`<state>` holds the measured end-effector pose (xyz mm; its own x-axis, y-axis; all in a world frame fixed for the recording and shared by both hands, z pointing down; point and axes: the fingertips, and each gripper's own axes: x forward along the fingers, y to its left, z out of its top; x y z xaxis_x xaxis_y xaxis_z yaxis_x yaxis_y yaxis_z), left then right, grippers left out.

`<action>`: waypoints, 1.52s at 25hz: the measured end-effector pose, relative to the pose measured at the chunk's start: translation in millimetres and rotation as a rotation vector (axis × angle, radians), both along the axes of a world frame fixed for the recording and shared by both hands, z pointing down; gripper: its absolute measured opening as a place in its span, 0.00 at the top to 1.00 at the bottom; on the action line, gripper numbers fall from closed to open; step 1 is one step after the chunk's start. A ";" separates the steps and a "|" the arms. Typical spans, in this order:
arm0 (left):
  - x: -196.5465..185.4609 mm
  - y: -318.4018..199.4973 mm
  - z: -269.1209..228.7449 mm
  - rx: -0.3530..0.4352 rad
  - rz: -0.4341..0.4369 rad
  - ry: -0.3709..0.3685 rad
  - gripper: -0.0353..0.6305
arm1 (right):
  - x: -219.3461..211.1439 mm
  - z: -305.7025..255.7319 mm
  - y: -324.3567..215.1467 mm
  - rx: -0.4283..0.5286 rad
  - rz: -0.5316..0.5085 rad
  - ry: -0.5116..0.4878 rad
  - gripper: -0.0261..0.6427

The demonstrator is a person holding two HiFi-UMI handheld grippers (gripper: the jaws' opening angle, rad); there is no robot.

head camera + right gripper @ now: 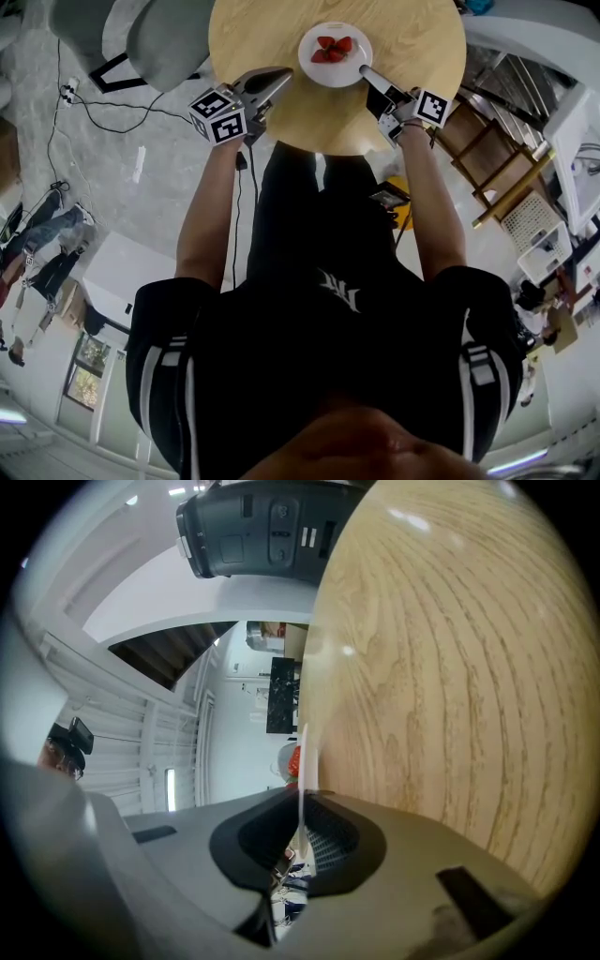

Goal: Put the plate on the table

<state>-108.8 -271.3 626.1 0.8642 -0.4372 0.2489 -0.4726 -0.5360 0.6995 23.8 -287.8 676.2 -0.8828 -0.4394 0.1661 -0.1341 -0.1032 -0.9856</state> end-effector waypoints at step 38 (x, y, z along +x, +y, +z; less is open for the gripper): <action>25.3 22.9 9.6 -0.023 0.068 0.028 0.94 | 6.4 19.8 -3.0 0.169 -0.158 0.514 0.89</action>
